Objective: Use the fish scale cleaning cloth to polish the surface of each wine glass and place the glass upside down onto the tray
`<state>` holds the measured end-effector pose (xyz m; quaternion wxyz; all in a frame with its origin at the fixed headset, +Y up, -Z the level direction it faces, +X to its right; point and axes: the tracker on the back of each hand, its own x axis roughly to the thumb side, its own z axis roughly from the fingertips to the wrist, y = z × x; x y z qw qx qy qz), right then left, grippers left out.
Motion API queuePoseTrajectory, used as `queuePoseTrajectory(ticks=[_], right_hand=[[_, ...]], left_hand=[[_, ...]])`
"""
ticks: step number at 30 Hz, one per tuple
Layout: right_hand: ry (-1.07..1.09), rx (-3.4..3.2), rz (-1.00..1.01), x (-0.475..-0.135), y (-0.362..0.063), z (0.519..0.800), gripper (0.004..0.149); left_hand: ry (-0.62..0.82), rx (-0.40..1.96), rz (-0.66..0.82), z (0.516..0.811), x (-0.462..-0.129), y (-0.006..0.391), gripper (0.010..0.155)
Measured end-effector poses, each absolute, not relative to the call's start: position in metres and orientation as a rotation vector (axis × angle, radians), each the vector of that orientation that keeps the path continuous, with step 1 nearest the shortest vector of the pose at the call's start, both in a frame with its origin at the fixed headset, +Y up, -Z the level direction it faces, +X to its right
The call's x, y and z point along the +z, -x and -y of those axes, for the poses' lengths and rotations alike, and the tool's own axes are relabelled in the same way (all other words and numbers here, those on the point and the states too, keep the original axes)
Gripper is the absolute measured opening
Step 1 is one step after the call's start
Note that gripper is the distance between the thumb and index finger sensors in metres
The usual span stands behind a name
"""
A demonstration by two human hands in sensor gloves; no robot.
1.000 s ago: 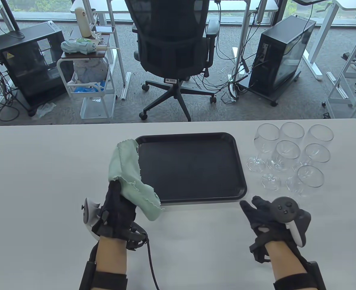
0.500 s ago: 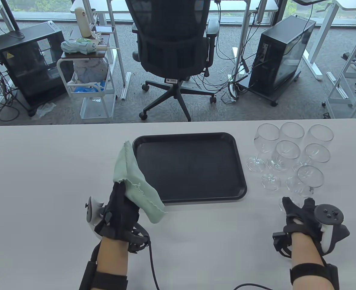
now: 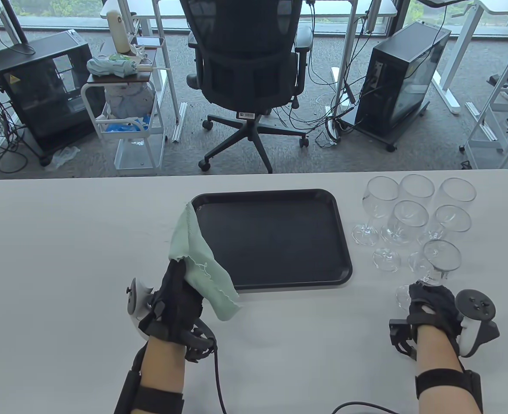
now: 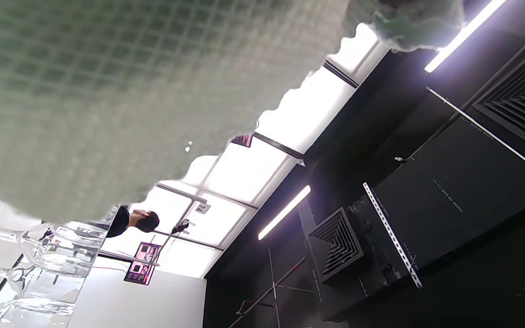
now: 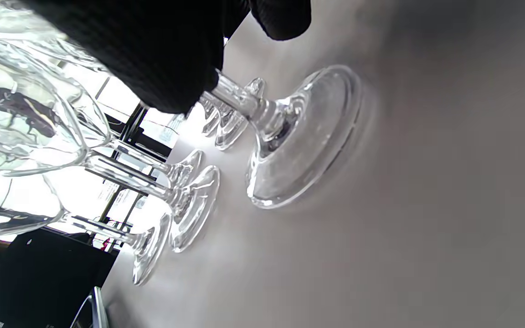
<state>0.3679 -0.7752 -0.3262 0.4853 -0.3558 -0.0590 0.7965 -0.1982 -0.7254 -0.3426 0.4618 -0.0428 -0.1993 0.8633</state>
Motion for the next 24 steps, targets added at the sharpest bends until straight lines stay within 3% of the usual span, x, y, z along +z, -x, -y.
queuePoseTrajectory(ticks=[7,11,14,20,24], right_hand=[[0.491,2.166,0.416,-0.307,-0.328,0.729,0.040],[0.158,2.448,0.661,-0.305,-0.267,0.691,0.043],[-0.090,2.600,0.725,-0.312,-0.210,0.673,0.043],[-0.327,2.869,0.804,-0.320,-0.145,0.684,0.046],[-0.454,2.895,0.813,-0.318,-0.134,0.701,0.048]], left_hand=[[0.107,2.114,0.501,0.726,-0.341,0.198,0.058],[0.103,2.105,0.504,0.726,-0.340,0.199,0.058],[0.091,2.099,0.501,0.727,-0.339,0.201,0.058],[0.025,1.954,0.573,0.716,-0.332,0.198,0.058],[-0.032,1.559,0.717,0.690,-0.323,0.173,0.057]])
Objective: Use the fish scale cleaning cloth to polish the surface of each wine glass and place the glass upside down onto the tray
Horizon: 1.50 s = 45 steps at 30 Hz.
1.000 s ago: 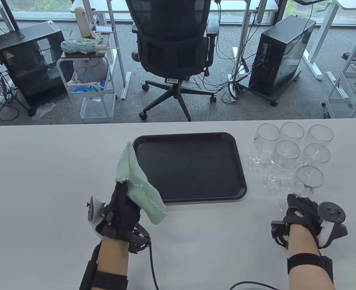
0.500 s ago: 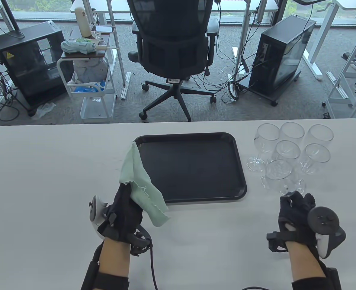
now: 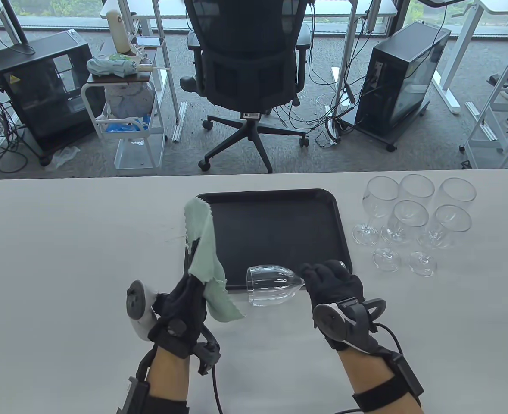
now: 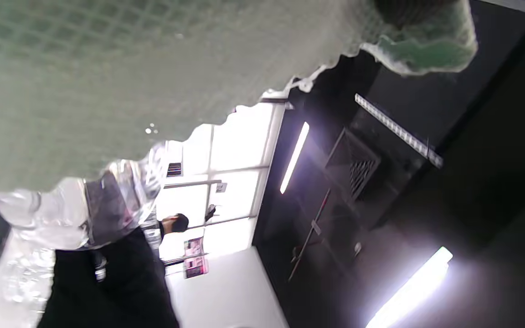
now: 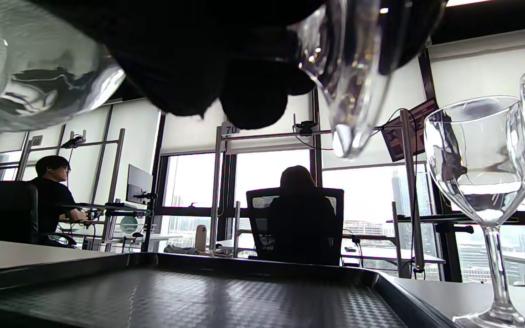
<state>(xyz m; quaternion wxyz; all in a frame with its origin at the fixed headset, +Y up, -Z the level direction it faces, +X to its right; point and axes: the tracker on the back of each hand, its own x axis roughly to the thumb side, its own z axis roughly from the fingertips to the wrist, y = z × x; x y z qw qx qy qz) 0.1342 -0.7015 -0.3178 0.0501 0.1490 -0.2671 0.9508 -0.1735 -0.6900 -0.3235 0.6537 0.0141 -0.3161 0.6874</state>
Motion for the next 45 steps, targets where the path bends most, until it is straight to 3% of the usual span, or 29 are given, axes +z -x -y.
queuePoseTrajectory(ticks=[3,7,12,14,16,21,24,26,28,31,33,34,36,39,41,43,45], right_hand=[[-0.517,2.867,0.878,-0.310,-0.132,0.699,0.049],[-0.554,2.783,0.940,-0.301,-0.132,0.690,0.049],[-0.591,2.698,0.990,-0.292,-0.130,0.685,0.051],[-0.644,2.661,1.047,-0.288,-0.131,0.682,0.054],[-0.687,2.562,1.024,-0.287,-0.137,0.679,0.056],[-0.650,2.225,0.862,-0.299,-0.164,0.686,0.083],[-0.591,2.095,0.634,-0.317,-0.179,0.694,0.090],[-0.689,1.849,0.349,-0.330,-0.178,0.710,0.088],[-0.701,1.856,0.316,-0.331,-0.175,0.715,0.085],[-0.621,1.855,0.349,-0.334,-0.176,0.714,0.069],[-0.487,1.785,0.173,-0.336,-0.176,0.719,0.071],[-0.518,1.771,0.085,-0.336,-0.176,0.721,0.074],[-0.627,1.900,0.166,-0.332,-0.175,0.719,0.081],[-0.787,2.093,0.526,-0.322,-0.170,0.711,0.090],[-0.862,2.131,0.670,-0.316,-0.170,0.705,0.093],[-0.829,2.072,0.695,-0.314,-0.171,0.701,0.088],[-0.739,2.013,0.568,-0.317,-0.173,0.702,0.078]], left_hand=[[-0.026,1.300,0.758,0.681,-0.315,0.148,0.056],[-0.042,1.213,0.722,0.694,-0.315,0.133,0.057],[-0.227,1.230,0.667,0.707,-0.312,0.128,0.075],[-0.425,1.199,0.562,0.708,-0.307,0.130,0.070],[-0.447,1.214,0.531,0.705,-0.307,0.135,0.067],[-0.444,1.283,0.499,0.701,-0.306,0.148,0.064],[-0.414,1.321,0.498,0.701,-0.307,0.153,0.063],[-0.367,1.377,0.515,0.703,-0.308,0.151,0.064],[-0.382,1.363,0.488,0.703,-0.306,0.151,0.065],[-0.388,1.330,0.552,0.703,-0.304,0.148,0.067],[-0.446,1.242,0.553,0.701,-0.302,0.145,0.067],[-0.443,1.219,0.525,0.700,-0.302,0.146,0.067],[-0.425,1.232,0.528,0.701,-0.303,0.149,0.065],[-0.381,1.295,0.458,0.704,-0.306,0.157,0.064],[-0.271,1.392,0.435,0.709,-0.309,0.157,0.064],[-0.257,1.442,0.453,0.710,-0.310,0.154,0.064],[-0.277,1.411,0.482,0.710,-0.308,0.152,0.065]])
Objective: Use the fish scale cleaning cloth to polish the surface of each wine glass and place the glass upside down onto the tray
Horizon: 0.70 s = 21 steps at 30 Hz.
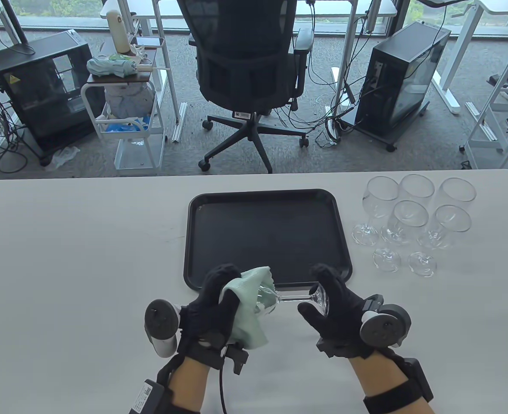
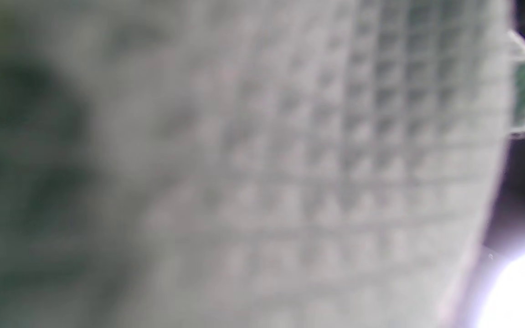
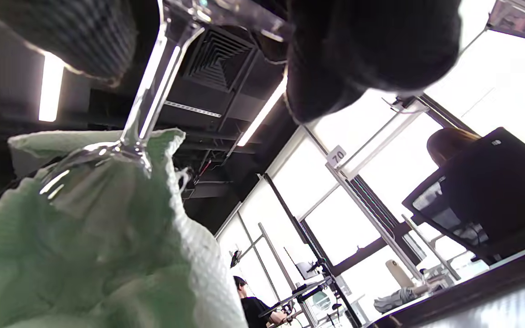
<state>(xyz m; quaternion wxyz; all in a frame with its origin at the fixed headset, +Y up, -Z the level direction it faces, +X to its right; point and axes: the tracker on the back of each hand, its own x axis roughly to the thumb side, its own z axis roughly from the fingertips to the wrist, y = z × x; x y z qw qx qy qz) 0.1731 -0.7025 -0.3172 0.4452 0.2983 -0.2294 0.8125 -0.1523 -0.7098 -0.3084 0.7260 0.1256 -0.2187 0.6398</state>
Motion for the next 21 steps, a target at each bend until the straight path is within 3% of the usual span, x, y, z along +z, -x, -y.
queuePoseTrajectory(ticks=[3,4,6,10,12,14,17,19,21], right_hand=[[-0.498,1.904,0.168,-0.326,-0.174,0.712,0.076],[-0.517,1.851,0.074,-0.326,-0.174,0.714,0.077],[-0.577,1.914,0.185,-0.323,-0.173,0.713,0.082],[-0.903,2.151,0.708,-0.309,-0.167,0.701,0.094],[-0.928,2.164,0.809,-0.306,-0.169,0.696,0.094],[-0.871,2.074,0.742,-0.308,-0.169,0.699,0.088],[-0.656,1.938,0.463,-0.318,-0.171,0.710,0.077],[-0.556,1.832,0.269,-0.322,-0.170,0.716,0.077],[-0.591,1.836,0.250,-0.321,-0.170,0.715,0.080]], left_hand=[[-0.408,1.300,0.539,0.707,-0.305,0.149,0.064],[-0.450,1.273,0.527,0.707,-0.305,0.151,0.064],[-0.403,1.306,0.532,0.708,-0.306,0.152,0.062],[-0.288,1.433,0.453,0.711,-0.310,0.159,0.061],[-0.245,1.466,0.482,0.713,-0.310,0.158,0.061],[-0.277,1.446,0.468,0.711,-0.309,0.156,0.062],[-0.325,1.387,0.514,0.710,-0.306,0.154,0.064],[-0.372,1.371,0.497,0.709,-0.306,0.155,0.064],[-0.358,1.368,0.502,0.709,-0.307,0.158,0.063]])
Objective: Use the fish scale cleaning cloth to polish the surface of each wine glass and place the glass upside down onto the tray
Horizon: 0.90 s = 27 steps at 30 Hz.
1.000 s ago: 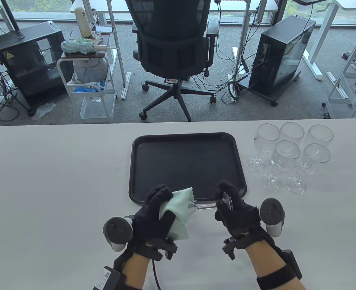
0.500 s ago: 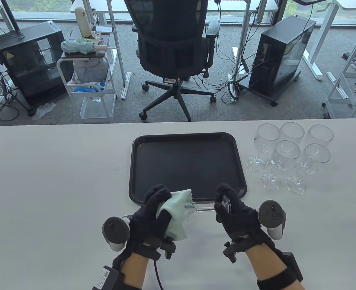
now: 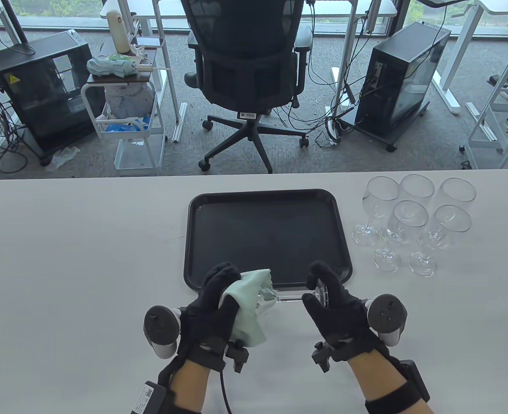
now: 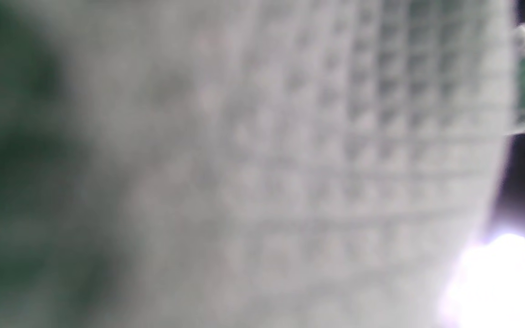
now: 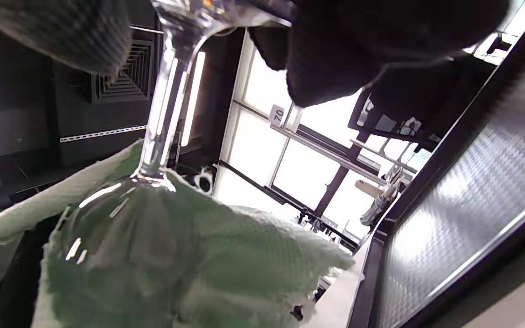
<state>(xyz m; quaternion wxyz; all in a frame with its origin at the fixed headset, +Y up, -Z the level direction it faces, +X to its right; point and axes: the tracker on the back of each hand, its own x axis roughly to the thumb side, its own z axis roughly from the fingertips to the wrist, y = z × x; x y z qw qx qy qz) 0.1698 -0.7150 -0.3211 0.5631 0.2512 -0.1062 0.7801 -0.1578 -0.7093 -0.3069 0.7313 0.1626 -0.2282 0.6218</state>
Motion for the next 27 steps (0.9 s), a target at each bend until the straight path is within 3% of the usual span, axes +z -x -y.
queuePoseTrajectory(ticks=[6,8,11,14,18,19,22,27], right_hand=[[-0.909,2.196,0.810,-0.302,-0.165,0.697,0.098],[-0.851,2.123,0.762,-0.304,-0.166,0.698,0.091],[-0.684,1.951,0.443,-0.317,-0.169,0.707,0.079],[-0.515,1.804,0.153,-0.322,-0.171,0.718,0.081],[-0.701,2.042,0.413,-0.316,-0.169,0.713,0.089],[-0.818,2.148,0.600,-0.312,-0.167,0.707,0.094],[-0.923,2.202,0.803,-0.305,-0.167,0.699,0.098],[-0.648,1.959,0.439,-0.317,-0.171,0.710,0.079]], left_hand=[[-0.269,1.449,0.466,0.712,-0.310,0.162,0.062],[-0.253,1.476,0.469,0.714,-0.311,0.160,0.062],[-0.286,1.447,0.496,0.715,-0.311,0.159,0.062],[-0.359,1.371,0.510,0.713,-0.309,0.157,0.062],[-0.338,1.350,0.481,0.713,-0.309,0.159,0.061],[-0.324,1.394,0.455,0.714,-0.311,0.160,0.061],[-0.207,1.493,0.464,0.719,-0.313,0.160,0.061],[-0.288,1.438,0.512,0.715,-0.310,0.156,0.062]])
